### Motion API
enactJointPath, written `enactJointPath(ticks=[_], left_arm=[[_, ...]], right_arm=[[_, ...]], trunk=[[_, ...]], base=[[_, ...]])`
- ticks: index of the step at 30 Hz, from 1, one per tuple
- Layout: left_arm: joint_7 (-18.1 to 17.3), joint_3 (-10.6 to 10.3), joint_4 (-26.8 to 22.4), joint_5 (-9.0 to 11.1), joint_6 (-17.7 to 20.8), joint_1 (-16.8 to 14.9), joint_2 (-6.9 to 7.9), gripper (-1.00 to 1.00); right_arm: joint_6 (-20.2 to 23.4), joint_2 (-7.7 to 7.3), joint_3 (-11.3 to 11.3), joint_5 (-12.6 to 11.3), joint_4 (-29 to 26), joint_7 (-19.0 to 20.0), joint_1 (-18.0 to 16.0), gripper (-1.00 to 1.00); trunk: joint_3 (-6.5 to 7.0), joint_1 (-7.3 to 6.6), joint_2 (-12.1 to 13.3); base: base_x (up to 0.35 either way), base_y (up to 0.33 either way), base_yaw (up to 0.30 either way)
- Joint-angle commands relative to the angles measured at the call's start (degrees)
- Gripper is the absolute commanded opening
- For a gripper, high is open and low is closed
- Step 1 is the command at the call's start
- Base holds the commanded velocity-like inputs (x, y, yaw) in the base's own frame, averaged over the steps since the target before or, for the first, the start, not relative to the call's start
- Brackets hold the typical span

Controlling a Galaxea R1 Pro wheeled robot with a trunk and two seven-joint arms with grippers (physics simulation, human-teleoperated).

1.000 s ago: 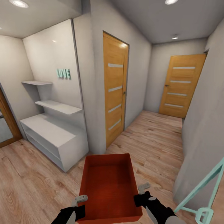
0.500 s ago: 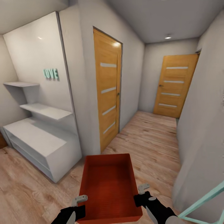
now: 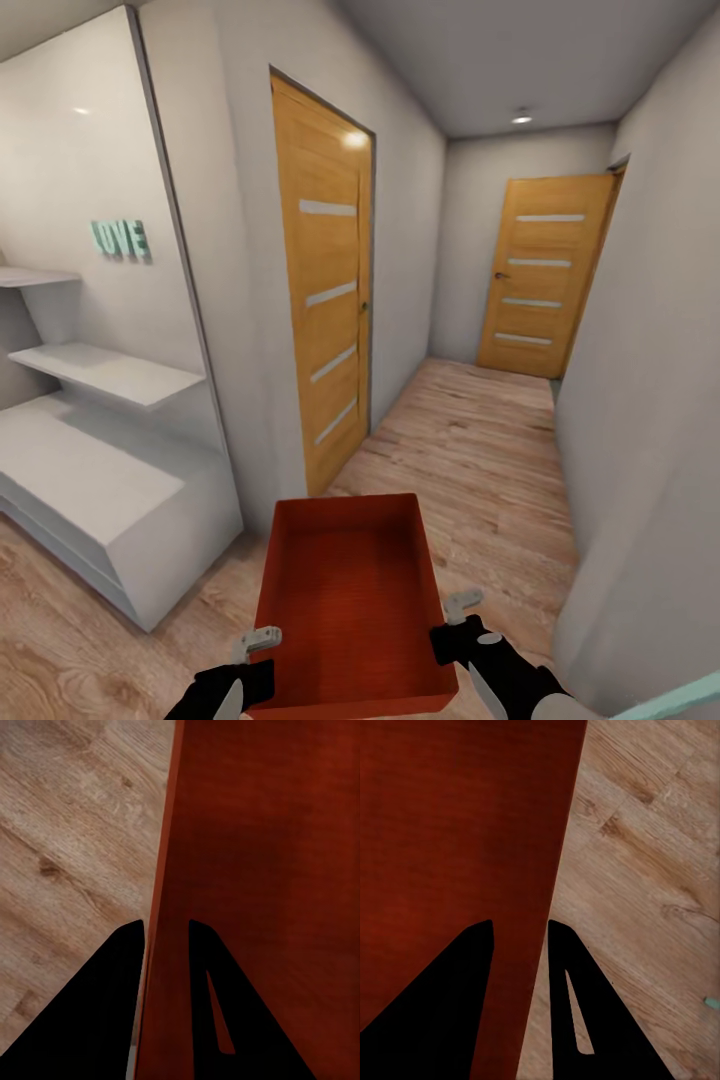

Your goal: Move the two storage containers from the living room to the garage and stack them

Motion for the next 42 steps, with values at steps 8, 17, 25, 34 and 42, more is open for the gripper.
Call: enactJointPath(ticks=[8,17,25,34,42], left_arm=[[0.65,0.00,-0.19,-1.21,-0.65,0.02,-0.06,-1.00],[0.65,0.01,-0.19,-1.21,-0.65,0.02,-0.06,-1.00],[0.65,0.01,-0.19,-1.21,-0.65,0.02,-0.06,-1.00],[0.65,0.00,-0.19,-1.21,-0.65,0.02,-0.06,-1.00],[0.65,0.01,-0.19,-1.21,-0.65,0.03,-0.06,-1.00]], right_arm=[[0.32,2.09,-0.71,0.14,0.03,1.79,-0.01,-1.00],[0.33,2.09,-0.71,0.14,0.03,1.79,-0.01,-1.00],[0.34,2.09,-0.71,0.14,0.02,1.79,-0.01,-1.00],[0.36,2.09,-0.71,0.14,0.03,1.79,-0.01,-1.00],[0.37,2.09,-0.71,0.14,0.03,1.79,-0.01,-1.00]], trunk=[[-0.05,0.06,-0.06],[-0.05,0.06,-0.06],[-0.05,0.06,-0.06],[-0.05,0.06,-0.06],[-0.05,0.06,-0.06]], base=[[0.323,0.045,0.000],[0.323,0.002,0.000],[0.323,0.000,0.000],[0.323,0.000,-0.038],[0.323,0.000,-0.249]])
